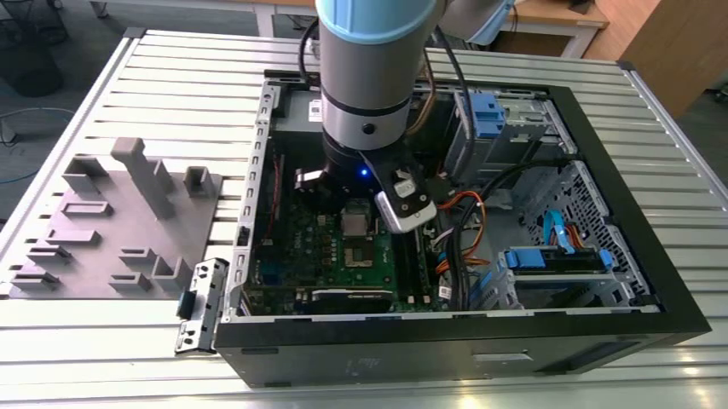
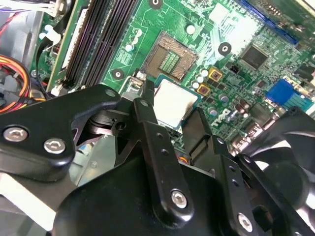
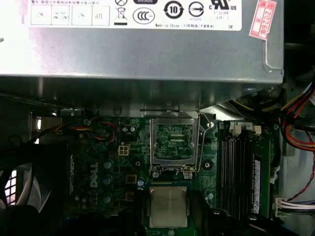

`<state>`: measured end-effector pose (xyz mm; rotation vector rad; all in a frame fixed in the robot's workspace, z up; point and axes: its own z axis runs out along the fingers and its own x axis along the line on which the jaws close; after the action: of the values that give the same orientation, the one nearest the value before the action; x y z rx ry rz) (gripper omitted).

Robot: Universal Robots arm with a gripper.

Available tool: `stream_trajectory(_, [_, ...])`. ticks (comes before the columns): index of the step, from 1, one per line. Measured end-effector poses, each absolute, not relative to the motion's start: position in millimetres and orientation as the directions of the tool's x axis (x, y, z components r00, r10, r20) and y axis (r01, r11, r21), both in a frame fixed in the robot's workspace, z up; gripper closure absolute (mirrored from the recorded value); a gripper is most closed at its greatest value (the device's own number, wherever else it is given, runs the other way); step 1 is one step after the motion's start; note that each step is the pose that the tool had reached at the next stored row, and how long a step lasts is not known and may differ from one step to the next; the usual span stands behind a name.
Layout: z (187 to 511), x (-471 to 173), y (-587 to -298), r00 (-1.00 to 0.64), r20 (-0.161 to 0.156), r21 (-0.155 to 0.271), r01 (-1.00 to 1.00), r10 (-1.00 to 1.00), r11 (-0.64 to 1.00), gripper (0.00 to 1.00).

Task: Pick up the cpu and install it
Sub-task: 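Place the cpu into insertion slot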

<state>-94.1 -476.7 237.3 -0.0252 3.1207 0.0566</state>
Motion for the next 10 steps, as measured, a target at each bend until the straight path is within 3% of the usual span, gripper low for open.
stream_trajectory(10, [235.7,-94.0,-476.6,-1.000,-0.021,0.036,-0.017,-0.016,0.999,0.53])
